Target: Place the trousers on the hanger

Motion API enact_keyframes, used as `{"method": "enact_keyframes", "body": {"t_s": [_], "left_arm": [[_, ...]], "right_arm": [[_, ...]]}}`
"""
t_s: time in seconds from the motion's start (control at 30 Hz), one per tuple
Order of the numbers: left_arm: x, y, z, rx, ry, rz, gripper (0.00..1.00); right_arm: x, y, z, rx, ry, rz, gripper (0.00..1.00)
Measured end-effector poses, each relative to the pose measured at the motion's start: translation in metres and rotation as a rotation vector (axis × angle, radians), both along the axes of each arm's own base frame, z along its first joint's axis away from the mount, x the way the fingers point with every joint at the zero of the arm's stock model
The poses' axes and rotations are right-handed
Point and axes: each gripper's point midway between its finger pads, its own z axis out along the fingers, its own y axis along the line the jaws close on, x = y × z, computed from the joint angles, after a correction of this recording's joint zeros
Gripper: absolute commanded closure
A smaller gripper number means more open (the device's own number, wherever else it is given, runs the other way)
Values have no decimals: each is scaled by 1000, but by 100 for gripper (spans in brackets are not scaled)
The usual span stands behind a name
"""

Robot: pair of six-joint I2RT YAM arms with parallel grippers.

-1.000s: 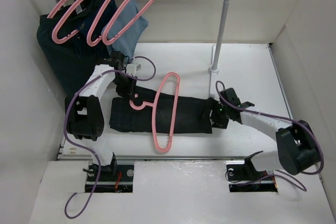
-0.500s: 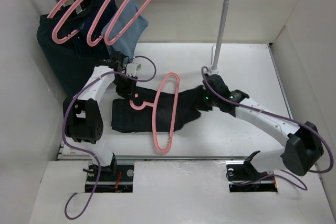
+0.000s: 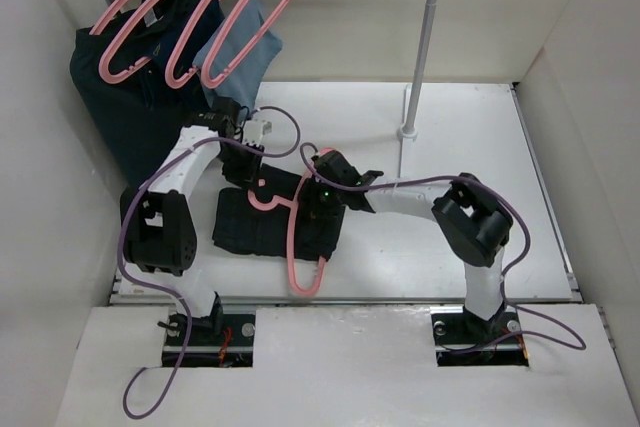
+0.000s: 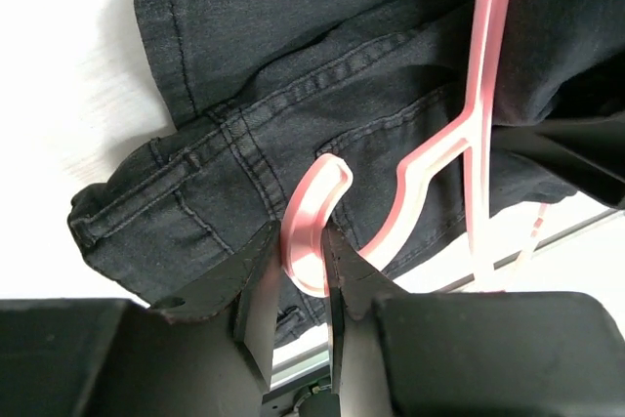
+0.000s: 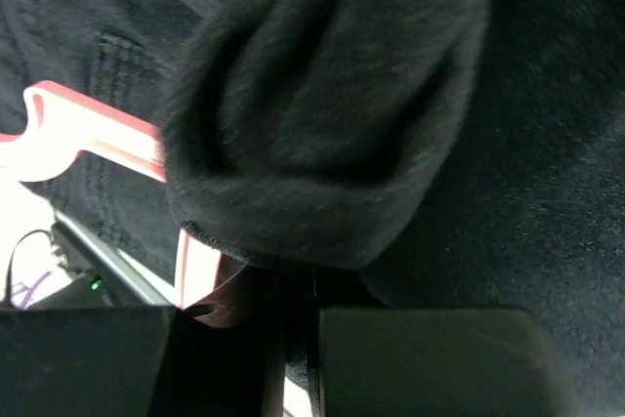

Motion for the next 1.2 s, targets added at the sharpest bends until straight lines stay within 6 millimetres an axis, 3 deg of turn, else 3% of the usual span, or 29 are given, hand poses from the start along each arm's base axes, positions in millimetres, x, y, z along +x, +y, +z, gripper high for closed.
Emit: {"method": "enact_keyframes", "body": {"t_s": [0.03, 0.07, 0.17, 0.2, 0.33, 0.5, 0.57, 0.67, 0.73, 0.77, 0.87, 0.93, 1.2], "left_arm": [[0, 0, 1, -1, -2, 1, 100], [1, 0, 3, -9, -4, 3, 100], [5, -3, 18, -51, -17, 3, 100], [5, -6, 22, -70, -16, -1, 100], [13, -23, 57, -144, -89, -38, 100], [2, -43, 84, -205, -140, -98, 100], [-1, -48, 89, -221, -144, -110, 100], [-2, -51, 89, -232, -139, -109, 100], [-2, -51, 90, -233, -137, -107, 100], [-2, -52, 90, -234, -136, -108, 100], [-3, -54, 90, -234, -134, -112, 100], [-4, -55, 90, -235, -134, -117, 100], [-6, -61, 90, -239, -138, -135, 100]], "right_arm": [[2, 2, 2, 13, 5, 2, 100], [3, 2, 5, 24, 7, 5, 88], [2, 5, 8, 38, 9, 12, 66], [2, 6, 7, 42, 11, 15, 52], [3, 12, 6, 55, 14, 41, 39], [-1, 0, 17, -2, -36, 71, 25], [-4, -13, 33, -31, -77, 77, 16], [-6, -28, 80, -23, -191, 84, 16], [-4, -34, 120, 24, -284, 79, 27], [-4, -37, 138, 49, -326, 72, 55], [-4, -43, 162, 104, -395, 47, 100], [0, -44, 156, 106, -380, 29, 100], [47, -33, 30, 4, -145, -52, 100]]}}
